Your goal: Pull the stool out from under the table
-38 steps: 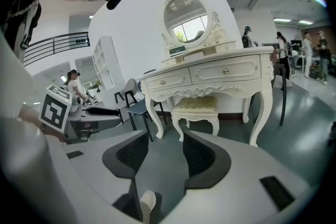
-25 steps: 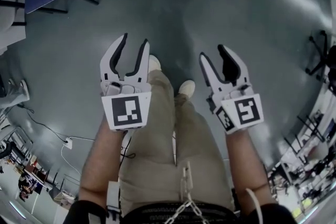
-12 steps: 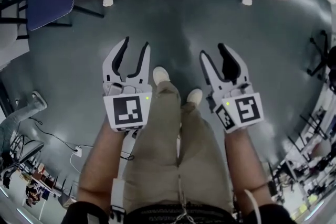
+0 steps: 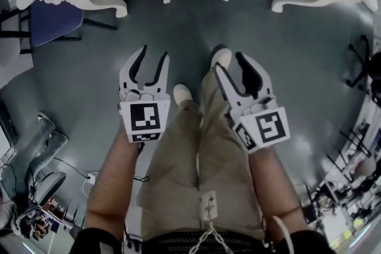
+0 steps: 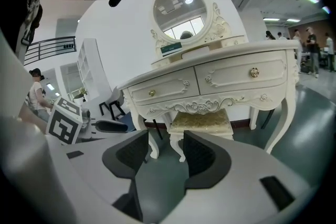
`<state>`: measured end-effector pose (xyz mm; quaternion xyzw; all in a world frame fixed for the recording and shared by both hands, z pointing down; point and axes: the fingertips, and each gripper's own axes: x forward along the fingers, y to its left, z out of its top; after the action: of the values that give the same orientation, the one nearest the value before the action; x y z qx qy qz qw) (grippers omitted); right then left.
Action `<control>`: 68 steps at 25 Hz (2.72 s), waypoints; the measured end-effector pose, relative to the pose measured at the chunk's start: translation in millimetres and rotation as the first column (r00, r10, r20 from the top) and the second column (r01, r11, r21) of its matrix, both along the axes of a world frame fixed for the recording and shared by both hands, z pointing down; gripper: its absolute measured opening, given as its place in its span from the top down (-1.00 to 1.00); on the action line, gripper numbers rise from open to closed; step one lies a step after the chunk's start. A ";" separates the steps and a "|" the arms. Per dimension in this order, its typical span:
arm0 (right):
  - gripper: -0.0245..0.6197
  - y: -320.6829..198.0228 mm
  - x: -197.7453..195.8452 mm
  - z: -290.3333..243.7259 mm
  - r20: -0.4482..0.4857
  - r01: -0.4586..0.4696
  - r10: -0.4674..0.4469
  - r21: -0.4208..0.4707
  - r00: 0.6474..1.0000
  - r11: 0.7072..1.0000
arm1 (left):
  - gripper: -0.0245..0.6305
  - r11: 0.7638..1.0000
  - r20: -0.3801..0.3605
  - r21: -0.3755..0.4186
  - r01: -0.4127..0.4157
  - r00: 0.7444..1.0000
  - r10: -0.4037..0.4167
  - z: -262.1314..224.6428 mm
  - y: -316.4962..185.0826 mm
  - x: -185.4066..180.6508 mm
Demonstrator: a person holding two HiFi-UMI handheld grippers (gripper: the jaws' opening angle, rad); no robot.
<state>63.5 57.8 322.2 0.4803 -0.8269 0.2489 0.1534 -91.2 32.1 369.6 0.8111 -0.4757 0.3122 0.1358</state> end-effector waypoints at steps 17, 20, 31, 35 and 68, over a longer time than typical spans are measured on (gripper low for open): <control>0.32 -67.7 27.9 60.9 -0.171 0.121 -0.123 -0.021 0.978 0.992 | 0.40 0.999 0.083 -0.011 0.047 0.996 -0.046 39.3 -57.9 -20.4; 0.32 -86.9 30.3 72.8 -0.203 0.157 -0.159 -0.026 0.966 0.987 | 0.40 0.998 0.085 -0.036 0.056 0.995 -0.053 53.1 -68.6 -17.4; 0.20 -155.9 50.8 119.0 -0.392 0.222 -0.227 -0.058 0.892 0.973 | 0.32 0.990 0.251 -0.112 0.090 0.966 -0.059 104.2 -118.5 -45.9; 0.09 -177.6 62.8 135.6 -0.461 0.208 -0.223 -0.084 0.859 0.975 | 0.27 0.983 0.316 -0.146 0.114 0.947 -0.063 120.0 -131.9 -72.9; -0.04 -144.1 78.4 179.5 -0.467 0.160 -0.293 -0.305 0.834 0.939 | 0.15 0.955 0.286 -0.275 0.109 0.958 -0.027 145.7 -73.7 -66.6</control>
<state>142.0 -86.3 501.7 0.4028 -0.7702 0.1974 0.4533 -157.7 -41.6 515.3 0.7134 -0.4676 0.4842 0.1946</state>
